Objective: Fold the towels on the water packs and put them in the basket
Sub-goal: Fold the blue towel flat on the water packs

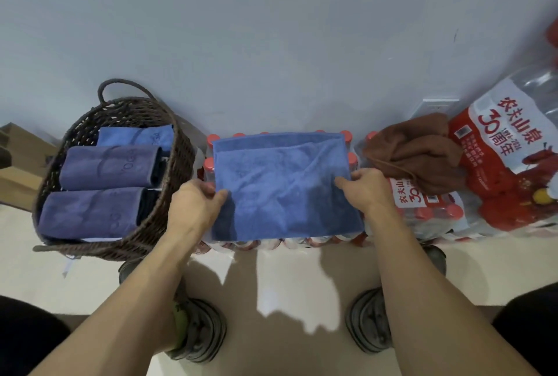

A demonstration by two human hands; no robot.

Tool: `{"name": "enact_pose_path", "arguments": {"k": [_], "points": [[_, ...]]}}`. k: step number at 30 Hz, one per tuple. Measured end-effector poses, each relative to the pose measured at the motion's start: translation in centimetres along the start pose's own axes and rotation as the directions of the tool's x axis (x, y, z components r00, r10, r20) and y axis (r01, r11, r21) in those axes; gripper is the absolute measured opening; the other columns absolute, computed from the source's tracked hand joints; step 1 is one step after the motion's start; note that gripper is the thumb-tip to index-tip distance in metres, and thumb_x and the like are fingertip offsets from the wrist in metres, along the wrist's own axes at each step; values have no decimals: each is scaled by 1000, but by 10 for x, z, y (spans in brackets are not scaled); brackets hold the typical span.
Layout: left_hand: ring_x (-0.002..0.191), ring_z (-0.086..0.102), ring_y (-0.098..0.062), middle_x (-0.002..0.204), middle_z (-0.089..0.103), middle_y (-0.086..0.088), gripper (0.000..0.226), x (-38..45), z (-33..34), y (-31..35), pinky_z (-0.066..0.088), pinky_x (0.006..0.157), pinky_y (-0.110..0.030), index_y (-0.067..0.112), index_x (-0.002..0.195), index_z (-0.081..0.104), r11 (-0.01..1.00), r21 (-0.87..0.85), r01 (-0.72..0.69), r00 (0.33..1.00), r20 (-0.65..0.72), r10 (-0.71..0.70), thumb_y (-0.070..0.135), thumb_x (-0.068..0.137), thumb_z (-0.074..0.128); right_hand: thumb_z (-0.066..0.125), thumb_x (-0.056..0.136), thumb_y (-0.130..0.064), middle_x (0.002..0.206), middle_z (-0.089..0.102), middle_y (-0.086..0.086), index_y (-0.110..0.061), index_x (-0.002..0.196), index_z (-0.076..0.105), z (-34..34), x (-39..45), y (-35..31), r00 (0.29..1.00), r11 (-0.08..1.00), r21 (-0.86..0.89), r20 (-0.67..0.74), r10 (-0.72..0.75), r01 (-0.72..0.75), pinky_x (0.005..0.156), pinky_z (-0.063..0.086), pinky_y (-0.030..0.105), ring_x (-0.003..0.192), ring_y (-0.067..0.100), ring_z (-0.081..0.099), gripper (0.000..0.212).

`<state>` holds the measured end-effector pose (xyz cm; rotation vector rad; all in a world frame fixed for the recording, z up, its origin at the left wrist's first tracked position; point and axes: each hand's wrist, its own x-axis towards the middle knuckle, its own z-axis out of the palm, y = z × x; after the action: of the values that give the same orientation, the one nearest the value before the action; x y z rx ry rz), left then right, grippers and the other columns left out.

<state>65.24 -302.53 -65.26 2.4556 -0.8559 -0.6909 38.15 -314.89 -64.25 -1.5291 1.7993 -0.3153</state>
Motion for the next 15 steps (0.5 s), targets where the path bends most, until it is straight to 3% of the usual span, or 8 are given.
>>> {"name": "enact_pose_path", "arguments": {"k": [3, 6, 9, 12, 15], "points": [[77, 65, -23, 75, 63, 4, 27, 11, 1, 13, 50, 62, -30, 21, 74, 57, 995, -101, 4, 1000, 7, -3, 43, 82, 72, 64, 89, -21, 63, 57, 3, -8, 65, 60, 0, 1, 0, 1000, 1000, -19, -21, 17, -17, 50, 35, 24, 70, 26, 60, 28], [84, 63, -24, 88, 67, -2, 27, 28, 7, 24, 49, 73, -33, 18, 83, 60, 995, -97, -28, 999, 32, 31, 42, 81, 74, 63, 87, -21, 90, 63, 12, -3, 96, 62, -4, 5, 6, 989, 987, -83, 49, 141, -137, 68, 48, 31, 89, 34, 63, 20], [86, 65, -24, 91, 67, -2, 26, 49, 14, 35, 54, 76, -35, 19, 86, 61, 984, -176, -18, 999, 35, 25, 37, 79, 78, 67, 87, -28, 88, 59, 10, -5, 97, 54, -7, 9, 7, 970, 959, -194, 90, 225, -205, 60, 46, 30, 74, 27, 60, 28], [90, 64, -27, 94, 66, -5, 38, 72, 17, 43, 54, 76, -36, 10, 96, 63, 985, -164, 51, 995, 88, -37, 37, 76, 81, 70, 86, -33, 86, 60, 10, -8, 93, 57, -6, 27, -4, 997, 985, -153, 8, 82, -79, 65, 43, 29, 78, 29, 60, 29], [81, 61, -26, 86, 64, -9, 30, 85, 18, 46, 48, 69, -32, 4, 90, 66, 982, -167, 87, 993, 89, -72, 31, 81, 76, 73, 83, -27, 117, 60, 19, -4, 118, 56, 2, 44, -21, 992, 1000, -8, -126, 11, -12, 77, 46, 32, 100, 36, 61, 46]]}}
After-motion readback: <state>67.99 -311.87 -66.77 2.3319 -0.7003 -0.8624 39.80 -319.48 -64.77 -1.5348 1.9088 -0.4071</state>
